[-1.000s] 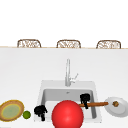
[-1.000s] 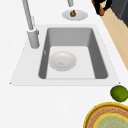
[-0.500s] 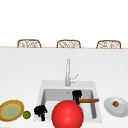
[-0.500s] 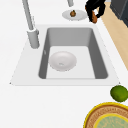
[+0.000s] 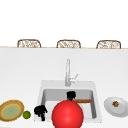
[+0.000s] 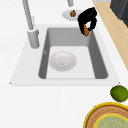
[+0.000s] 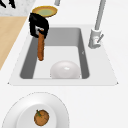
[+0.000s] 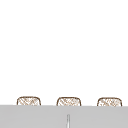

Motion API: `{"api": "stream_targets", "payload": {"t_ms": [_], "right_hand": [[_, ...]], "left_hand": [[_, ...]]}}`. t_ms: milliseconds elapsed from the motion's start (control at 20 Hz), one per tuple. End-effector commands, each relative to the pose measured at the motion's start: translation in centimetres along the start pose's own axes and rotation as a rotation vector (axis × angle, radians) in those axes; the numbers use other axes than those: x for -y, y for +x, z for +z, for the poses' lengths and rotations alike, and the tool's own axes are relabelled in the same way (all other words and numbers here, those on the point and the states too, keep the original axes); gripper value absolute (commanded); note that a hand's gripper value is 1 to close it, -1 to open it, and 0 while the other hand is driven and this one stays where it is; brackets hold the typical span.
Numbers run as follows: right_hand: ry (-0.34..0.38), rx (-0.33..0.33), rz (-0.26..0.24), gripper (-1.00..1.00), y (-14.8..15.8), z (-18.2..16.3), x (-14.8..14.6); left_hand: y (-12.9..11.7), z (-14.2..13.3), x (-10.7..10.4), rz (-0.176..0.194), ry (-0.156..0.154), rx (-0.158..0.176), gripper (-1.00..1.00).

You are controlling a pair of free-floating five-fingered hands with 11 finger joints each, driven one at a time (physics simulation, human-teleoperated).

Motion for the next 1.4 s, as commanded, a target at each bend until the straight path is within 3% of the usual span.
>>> {"api": "stream_targets", "payload": {"t_ms": [0,400,800,1200,1350], "right_hand": [[-0.001,0.024,0.013,1.0,0.7,-2.7,-2.1],[-0.004,0.018,-0.025,1.0,1.7,-8.4,-6.6],[0.006,0.023,-0.035,1.0,2.2,-16.7,-10.1],[0.008,0.011,-0.05,1.0,1.1,-25.3,-13.3],[-0.015,-0.001,-0.07,1.0,0.1,-26.3,-15.6]], "left_hand": [[0.0,0.0,0.0,0.0,0.0,0.0,0.0],[0.0,0.0,0.0,0.0,0.0,0.0,0.0],[0.0,0.0,0.0,0.0,0.0,0.0,0.0],[0.0,0.0,0.0,0.0,0.0,0.0,0.0],[0.0,0.0,0.0,0.0,0.0,0.0,0.0]]}}
